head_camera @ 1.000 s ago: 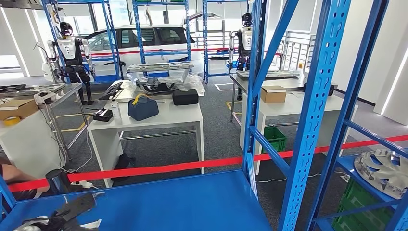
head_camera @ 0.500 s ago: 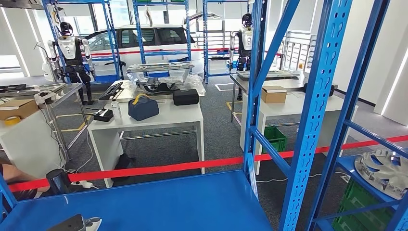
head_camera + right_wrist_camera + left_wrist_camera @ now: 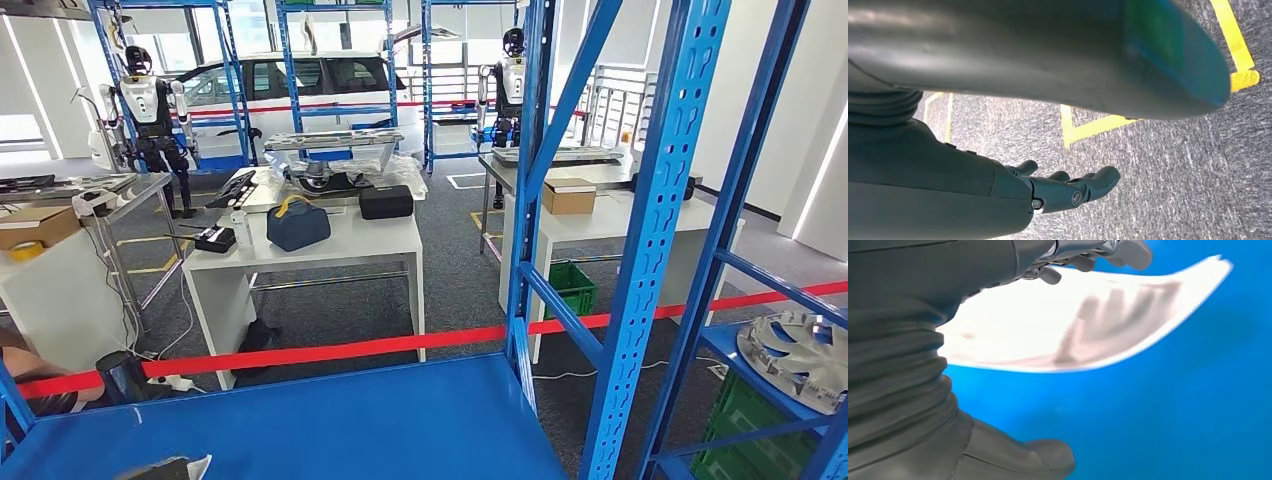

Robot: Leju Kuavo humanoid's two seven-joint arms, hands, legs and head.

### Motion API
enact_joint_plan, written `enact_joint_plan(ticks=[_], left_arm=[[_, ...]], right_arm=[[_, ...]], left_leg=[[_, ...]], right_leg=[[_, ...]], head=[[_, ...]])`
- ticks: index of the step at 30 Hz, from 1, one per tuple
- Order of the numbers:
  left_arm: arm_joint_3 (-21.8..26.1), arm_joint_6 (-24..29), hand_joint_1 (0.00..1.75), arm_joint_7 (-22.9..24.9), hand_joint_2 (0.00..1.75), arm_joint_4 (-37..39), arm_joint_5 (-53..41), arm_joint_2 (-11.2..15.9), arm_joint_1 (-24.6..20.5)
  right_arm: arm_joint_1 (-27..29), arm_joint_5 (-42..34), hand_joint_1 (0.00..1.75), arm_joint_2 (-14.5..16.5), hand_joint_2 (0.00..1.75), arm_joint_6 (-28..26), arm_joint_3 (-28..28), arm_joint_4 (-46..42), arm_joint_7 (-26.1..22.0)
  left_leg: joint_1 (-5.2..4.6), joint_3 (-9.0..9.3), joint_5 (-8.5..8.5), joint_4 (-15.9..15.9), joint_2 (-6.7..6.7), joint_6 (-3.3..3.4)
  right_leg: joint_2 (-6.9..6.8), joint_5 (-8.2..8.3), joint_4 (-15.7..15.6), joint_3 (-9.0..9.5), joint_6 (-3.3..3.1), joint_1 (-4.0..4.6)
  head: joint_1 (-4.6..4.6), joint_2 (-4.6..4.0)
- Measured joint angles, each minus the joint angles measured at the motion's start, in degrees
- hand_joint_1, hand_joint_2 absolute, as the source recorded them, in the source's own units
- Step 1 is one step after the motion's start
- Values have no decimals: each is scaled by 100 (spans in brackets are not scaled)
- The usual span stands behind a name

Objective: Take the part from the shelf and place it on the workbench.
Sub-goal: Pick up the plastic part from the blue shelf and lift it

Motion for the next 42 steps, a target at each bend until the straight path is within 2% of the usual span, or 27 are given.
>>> enact_joint_plan(ticks=[2,7,12,21,22,23,25,26,27,42], left_arm=[[-174,212,0,126,175,0,-178,1,0],[-437,339,0,213,175,8,-323,2,2],[-762,642,0,567,175,29,-775,23,2],[-1118,731,0,856,175,95,-1015,34,-3],[-1134,742,9,885,175,95,-1029,34,-5],[-1150,753,47,907,175,95,-1035,34,-7],[-1177,777,134,954,175,98,-1041,34,-7],[-1190,793,169,980,175,101,-1049,34,-5],[-1202,806,175,1005,175,105,-1062,36,-3],[-1234,848,175,1076,175,124,-1134,44,-20]], right_arm=[[0,14,0,0,0,-1,0,0,-5],[0,25,0,0,0,-2,0,0,-9],[0,44,0,0,0,0,0,0,-7],[0,54,0,2,0,-3,0,0,9],[0,55,0,2,0,-4,0,0,13],[-1,57,0,2,0,-4,0,0,14],[-1,71,0,2,0,-3,0,0,15],[-1,77,0,2,0,-3,0,0,15],[-1,81,0,2,0,-3,0,0,17],[-1,80,0,2,0,-4,-30,0,39]], left_leg=[[0,0,0,0,0,0],[0,0,0,0,0,0],[0,0,0,0,0,0],[0,0,0,0,0,0],[0,0,0,0,0,0],[0,0,0,0,0,0],[0,-1,-1,0,0,0],[0,-1,-1,0,0,0],[0,-2,-1,0,0,0],[0,1,-1,0,-1,0]], right_leg=[[0,0,0,0,0,0],[0,0,0,0,0,0],[0,0,0,0,0,0],[0,0,0,1,0,-1],[0,0,0,1,0,-1],[0,0,0,1,0,-1],[0,0,0,2,0,-1],[0,0,0,3,0,-1],[0,0,0,3,0,-1],[-1,-1,0,4,1,-1]], head=[[0,0],[1,0],[1,0],[0,0],[0,0],[0,0],[0,0],[0,0],[0,0],[1,0]])
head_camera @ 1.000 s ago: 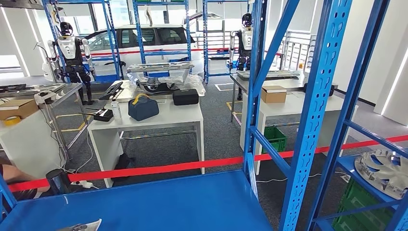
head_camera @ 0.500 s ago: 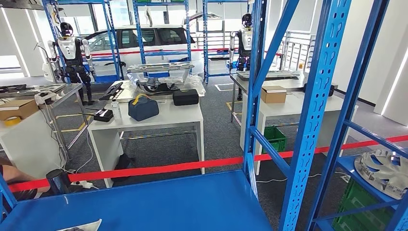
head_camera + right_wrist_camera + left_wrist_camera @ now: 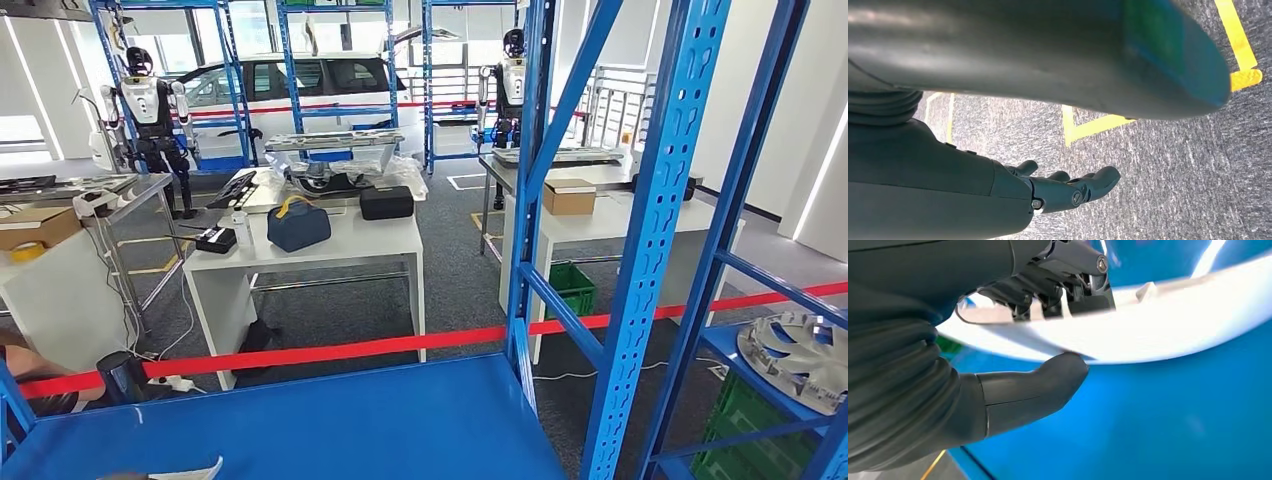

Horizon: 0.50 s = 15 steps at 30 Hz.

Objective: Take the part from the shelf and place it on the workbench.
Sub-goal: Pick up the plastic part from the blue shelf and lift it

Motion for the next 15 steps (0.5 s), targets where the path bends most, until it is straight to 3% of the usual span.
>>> enact_joint_plan(ticks=[11,15], left_arm=[[-13,540,175,-40,175,-15,111,-67,-42],[-4,1166,175,-281,175,-44,256,-96,38]], right_arm=[[-3,15,0,0,0,-16,-10,0,-4],[-3,14,0,0,0,-7,-31,0,-34]], left_leg=[[0,20,-25,0,3,1],[0,45,-21,0,2,-4]], right_leg=[[7,-17,-1,36,4,1],[5,-17,-1,37,6,1]], head=[[0,0],[0,0]])
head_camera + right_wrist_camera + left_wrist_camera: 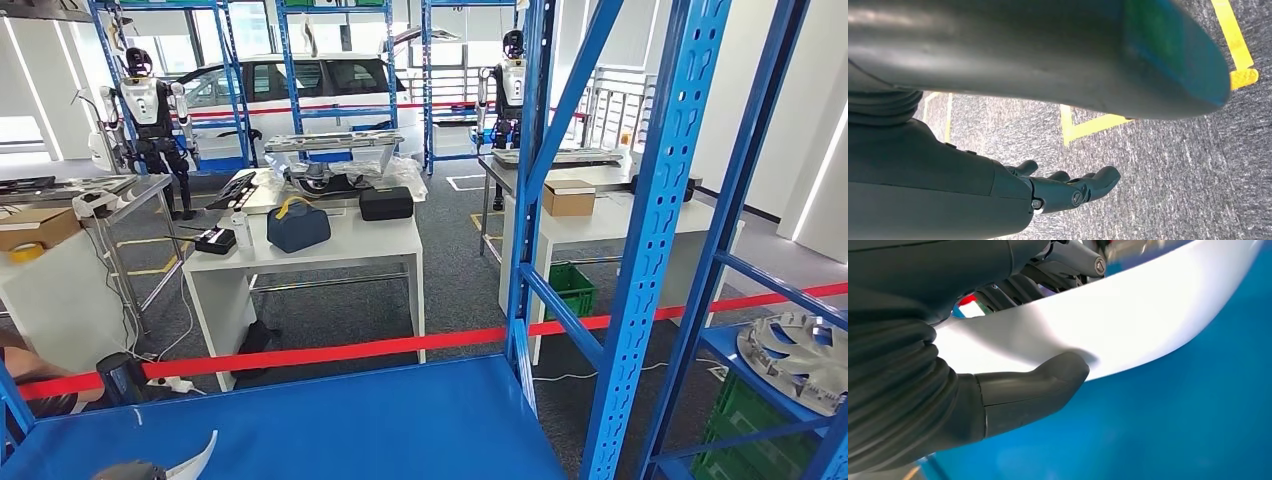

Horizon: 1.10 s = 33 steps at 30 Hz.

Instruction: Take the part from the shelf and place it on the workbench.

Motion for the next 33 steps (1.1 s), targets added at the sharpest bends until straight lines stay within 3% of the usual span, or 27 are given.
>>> enact_joint_plan(ticks=[3,6,9,12,15,17,23,29,33], left_arm=[[171,549,175,-394,175,-75,628,-94,93],[618,556,175,-978,175,-197,1570,-216,136],[1321,-331,175,-1725,175,-417,2958,-342,136],[2089,-2081,175,-2047,175,-743,4487,-467,181],[2710,-3829,175,-1701,175,-1378,6502,-643,359],[2916,-4261,175,-1217,175,-1920,7717,-764,508],[2896,-4214,175,-313,175,-3570,10007,-996,975],[2671,-4234,175,108,175,-4273,10610,-1097,1202],[2481,-4215,175,701,175,-4462,11175,-1155,1326]], right_arm=[[-2,-1,0,0,0,-1,-52,0,-25],[1,-1,0,0,0,-6,-80,0,-37],[1,2,0,0,0,-14,-98,0,-44],[1,21,0,0,0,-15,-112,0,-49],[0,36,0,0,0,-16,-125,0,-45],[0,36,0,0,0,-21,-151,0,-39],[1,35,0,2,0,-30,-235,0,-36],[2,36,0,8,0,-27,-262,0,-36],[0,34,0,20,0,-23,-304,0,-36]], left_leg=[[0,-2,0,0,-2,0],[-1,-3,-2,1,-1,1],[-2,-2,-4,2,0,5],[-2,-2,-5,3,0,6],[-1,-2,-6,3,1,6],[-1,-1,-8,3,2,7],[-2,-3,-11,3,0,10],[-5,-6,-15,7,0,16],[-12,-15,-22,15,0,27]], right_leg=[[-2,0,0,0,0,-1],[1,0,-1,-1,1,-1],[1,0,-2,-1,1,-1],[4,0,-2,-2,1,-1],[7,0,-2,-3,1,0],[9,-2,-2,-3,3,-1],[5,-6,-3,-1,9,-2],[5,-7,-5,1,12,-7],[5,-5,-7,3,18,-16]], head=[[1,0],[1,0],[1,0],[1,0],[1,0],[1,0],[0,0],[0,0],[-1,0]])
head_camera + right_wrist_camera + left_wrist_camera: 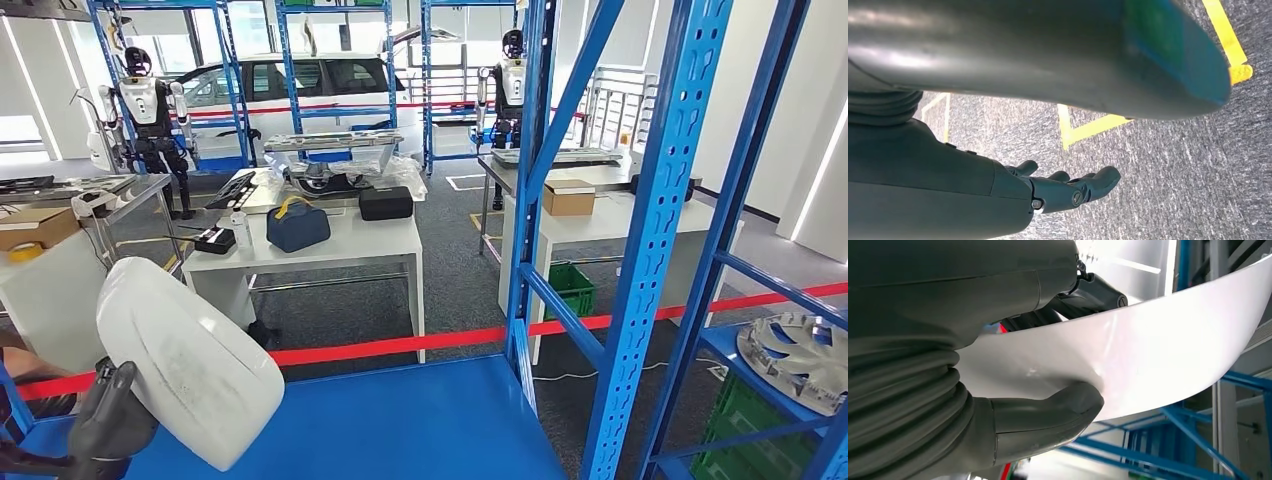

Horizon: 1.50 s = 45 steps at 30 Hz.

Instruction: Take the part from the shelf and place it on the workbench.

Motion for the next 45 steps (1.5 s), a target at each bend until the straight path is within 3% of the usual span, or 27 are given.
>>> enact_joint_plan(ticks=[5,10,12,14,16,17,18,19,21,23,27,29,31,32,33,34,36,38,39,42,43,45], left_arm=[[-236,415,175,873,175,-59,971,-95,117],[-330,579,175,979,175,-129,1126,-184,259],[-350,618,175,995,175,-216,1139,-216,319],[-370,652,175,1014,175,-297,1141,-240,373],[-384,683,175,1027,175,-337,1141,-249,433],[-397,694,175,1036,175,-341,1141,-254,461],[-411,702,175,1047,175,-341,1141,-258,485],[-425,709,175,1055,175,-343,1141,-262,502],[-446,718,175,1066,175,-359,1142,-267,513],[-465,722,175,1078,175,-376,1143,-267,517],[-517,704,175,1035,175,-376,1146,-216,579],[-540,686,175,984,175,-370,1148,-133,611],[-555,680,175,960,175,-365,1149,-67,627],[-560,679,175,956,175,-361,1150,-47,642],[-562,679,175,956,175,-358,1150,-32,657],[-564,679,175,955,175,-356,1150,-22,669],[-564,679,175,951,175,-365,1150,-4,668],[-568,680,175,934,175,-408,1151,14,666],[-570,685,175,920,175,-434,1155,31,664],[-573,733,175,888,175,-527,1165,89,694],[-574,744,175,882,175,-564,1163,106,719],[-575,738,175,857,175,-642,1160,147,803]], right_arm=[[3,-30,0,11,0,-1,-85,0,0],[8,-32,0,24,0,-5,-107,0,3],[8,-31,0,26,0,-19,-109,0,22],[7,-31,0,27,0,-36,-113,0,45],[8,-32,0,28,0,-54,-119,0,64],[9,-32,0,28,0,-64,-128,0,74],[10,-33,0,28,0,-74,-143,0,81],[9,-34,0,28,0,-83,-161,0,84],[3,-39,0,35,0,-95,-186,0,86],[0,-54,0,51,0,-100,-202,0,97],[-2,-58,0,71,0,-82,-236,0,106],[3,-38,0,74,0,-70,-239,0,102],[8,-33,0,75,0,-69,-241,0,103],[8,-33,0,76,0,-68,-241,0,103],[8,-32,0,76,0,-68,-241,0,103],[7,-32,0,77,0,-68,-241,0,103],[5,-30,0,86,0,-64,-241,0,99],[6,-5,0,109,0,-41,-242,0,61],[6,13,0,118,0,-20,-243,0,27],[21,75,0,121,0,24,-243,1,-78],[28,97,0,121,0,27,-243,2,-96],[31,142,0,118,0,32,-243,4,-110]], left_leg=[[-16,-35,-24,26,1,40],[-34,-38,-7,51,3,108],[3,-7,71,0,25,147],[44,-7,124,-40,50,174],[52,-44,129,-24,61,184],[58,-65,129,-5,66,182],[69,-89,125,23,68,176],[88,-117,117,60,69,159],[126,-182,81,159,66,89],[128,-253,52,247,54,-1],[129,-318,19,319,32,-164],[134,-476,-307,692,25,-201],[125,-726,-748,1394,21,-206],[119,-805,-878,1679,20,-198],[111,-798,-898,1791,20,-177],[98,-684,-809,1697,19,-141],[39,-185,-545,981,13,-14],[-31,223,-428,330,21,79],[-56,287,-432,193,25,102],[-61,213,-238,83,37,176],[-44,167,-144,38,43,213],[-16,32,44,-9,52,250]], right_leg=[[1,-6,0,7,33,-16],[5,22,-10,11,108,-35],[2,-51,62,-26,156,-32],[-8,-368,521,-226,203,-41],[-13,-733,1292,-551,248,-68],[-16,-804,1554,-655,270,-86],[-19,-770,1617,-663,290,-104],[-24,-641,1440,-552,310,-123],[-37,-374,714,-128,347,-149],[-20,-289,305,98,301,-139],[3,-267,276,23,79,-127],[2,-192,244,-35,-16,-125],[1,-115,241,-132,-64,-95],[-1,-73,242,-188,-76,-75],[-2,-29,242,-244,-85,-55],[-1,21,243,-302,-91,-33],[0,129,243,-406,-90,-1],[1,236,225,-452,-54,5],[-1,288,207,-450,-20,-9],[-5,383,129,-456,105,-33],[-5,260,188,-492,139,-31],[-9,-305,655,-631,198,-39]], head=[[1,0],[1,0],[4,0],[9,0],[11,0],[11,0],[12,0],[12,0],[14,0],[11,0],[7,0],[0,0],[-6,0],[-7,0],[-9,0],[-10,0],[-11,0],[-2,0],[1,0],[-1,0],[2,0],[10,0]])
